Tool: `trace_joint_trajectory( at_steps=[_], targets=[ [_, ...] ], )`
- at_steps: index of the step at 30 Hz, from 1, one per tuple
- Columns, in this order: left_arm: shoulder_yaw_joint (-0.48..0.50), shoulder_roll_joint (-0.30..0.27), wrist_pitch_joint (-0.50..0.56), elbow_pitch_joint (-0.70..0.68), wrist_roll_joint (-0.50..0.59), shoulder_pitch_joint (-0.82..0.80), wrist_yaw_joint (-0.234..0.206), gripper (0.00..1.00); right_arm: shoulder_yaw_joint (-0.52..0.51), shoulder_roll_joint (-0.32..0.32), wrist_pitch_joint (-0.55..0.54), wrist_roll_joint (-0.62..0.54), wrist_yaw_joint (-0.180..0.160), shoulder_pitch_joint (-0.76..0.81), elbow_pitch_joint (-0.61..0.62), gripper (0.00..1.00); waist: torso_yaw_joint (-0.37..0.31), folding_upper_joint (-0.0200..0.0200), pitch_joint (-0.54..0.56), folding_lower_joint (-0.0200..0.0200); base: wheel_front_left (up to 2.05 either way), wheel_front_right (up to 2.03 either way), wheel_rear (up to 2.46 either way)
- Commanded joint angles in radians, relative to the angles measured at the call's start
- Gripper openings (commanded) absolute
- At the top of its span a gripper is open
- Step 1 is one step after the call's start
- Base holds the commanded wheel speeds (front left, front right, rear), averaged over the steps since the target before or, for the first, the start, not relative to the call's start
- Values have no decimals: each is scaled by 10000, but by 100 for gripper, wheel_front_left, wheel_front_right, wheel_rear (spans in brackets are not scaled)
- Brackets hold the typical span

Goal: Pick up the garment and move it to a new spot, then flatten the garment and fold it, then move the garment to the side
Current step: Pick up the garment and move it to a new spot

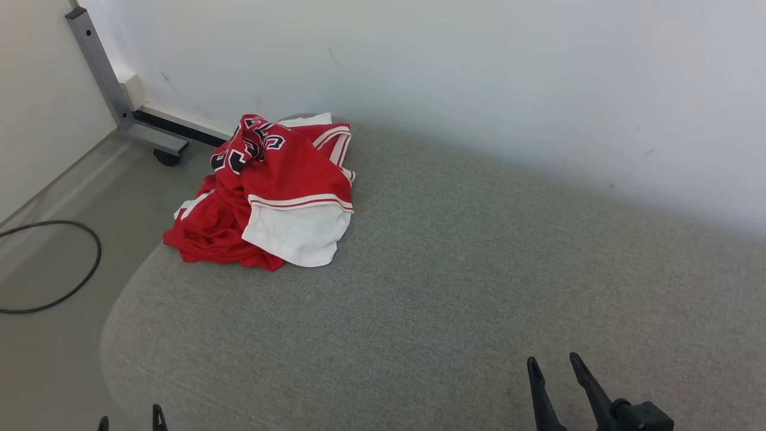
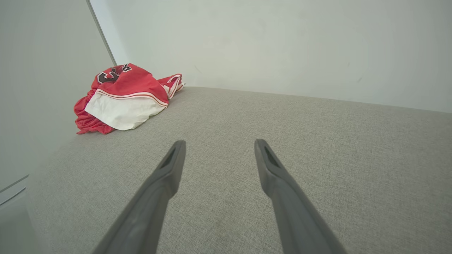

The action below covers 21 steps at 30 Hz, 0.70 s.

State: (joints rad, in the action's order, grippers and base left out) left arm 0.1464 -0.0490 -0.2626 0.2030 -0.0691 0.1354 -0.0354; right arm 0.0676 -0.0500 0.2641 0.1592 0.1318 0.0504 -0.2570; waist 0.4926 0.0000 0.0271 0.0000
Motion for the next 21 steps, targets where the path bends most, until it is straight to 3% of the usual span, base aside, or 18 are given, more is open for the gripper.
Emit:
trace_joint_trajectory(
  at_steps=[1, 6, 21],
  targets=[
    [40, -25, -35, 15, -75, 67, -7, 100, -18, -5, 7, -41, -21, 36, 0, 100, -12, 0, 11, 0, 0, 0, 0],
    [135, -28, -35, 131, -30, -225, 156, 100, -75, -5, 7, -38, -21, 109, 72, 100, -138, 0, -3, 0, 0, 0, 0],
    [2063, -157, -35, 145, -567, -2615, 797, 100, -119, -8, 8, -583, -21, -795, 401, 100, -2001, 0, -1209, 0, 0, 0, 0]
  ],
)
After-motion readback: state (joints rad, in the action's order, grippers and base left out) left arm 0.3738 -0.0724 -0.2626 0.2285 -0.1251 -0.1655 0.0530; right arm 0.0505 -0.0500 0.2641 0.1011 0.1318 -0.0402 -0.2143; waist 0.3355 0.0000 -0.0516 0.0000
